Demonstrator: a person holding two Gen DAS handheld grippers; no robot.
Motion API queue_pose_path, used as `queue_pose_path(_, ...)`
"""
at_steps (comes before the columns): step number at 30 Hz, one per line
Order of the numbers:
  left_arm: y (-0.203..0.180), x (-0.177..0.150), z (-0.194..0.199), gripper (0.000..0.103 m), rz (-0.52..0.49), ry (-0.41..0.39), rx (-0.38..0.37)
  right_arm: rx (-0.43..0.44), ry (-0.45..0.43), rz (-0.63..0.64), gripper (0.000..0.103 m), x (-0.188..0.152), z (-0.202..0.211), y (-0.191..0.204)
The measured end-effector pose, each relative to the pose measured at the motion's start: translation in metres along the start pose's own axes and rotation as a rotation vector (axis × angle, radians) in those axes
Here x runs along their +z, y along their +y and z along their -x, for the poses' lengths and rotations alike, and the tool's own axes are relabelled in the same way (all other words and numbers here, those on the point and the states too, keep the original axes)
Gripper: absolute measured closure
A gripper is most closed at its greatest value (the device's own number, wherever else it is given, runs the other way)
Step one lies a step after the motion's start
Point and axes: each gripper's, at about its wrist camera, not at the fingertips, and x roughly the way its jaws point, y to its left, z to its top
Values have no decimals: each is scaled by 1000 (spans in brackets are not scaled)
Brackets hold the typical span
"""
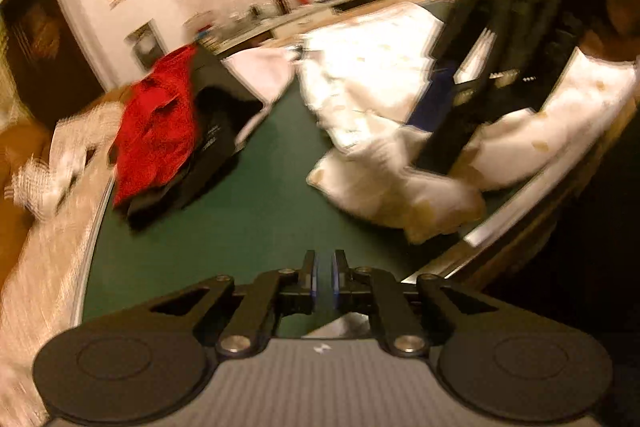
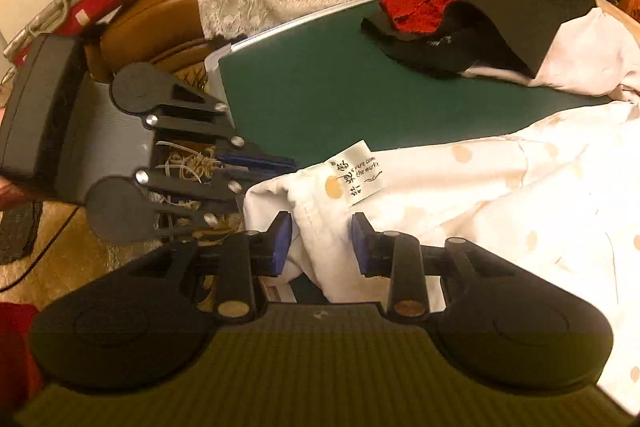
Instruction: Fold clothes
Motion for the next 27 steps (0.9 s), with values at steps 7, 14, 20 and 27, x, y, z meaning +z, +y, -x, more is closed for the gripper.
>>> queue_pose_path(7, 42, 12, 34, 89, 291, -96, -59, -44, -173, -215, 53, -35, 65, -36)
queue_pose_path(14, 15, 72, 24, 74, 200, -185, -195, -146, -159, -551, 53, -80, 68, -82)
queue_pose_path(20, -21, 59, -24, 74, 83, -8, -212, -155, -149, -702, 53, -81, 57, -99)
queue_pose_path(27, -1, 37, -27, 74, 203, 9, -235, -18, -142, -901, 53, -86, 27, -115)
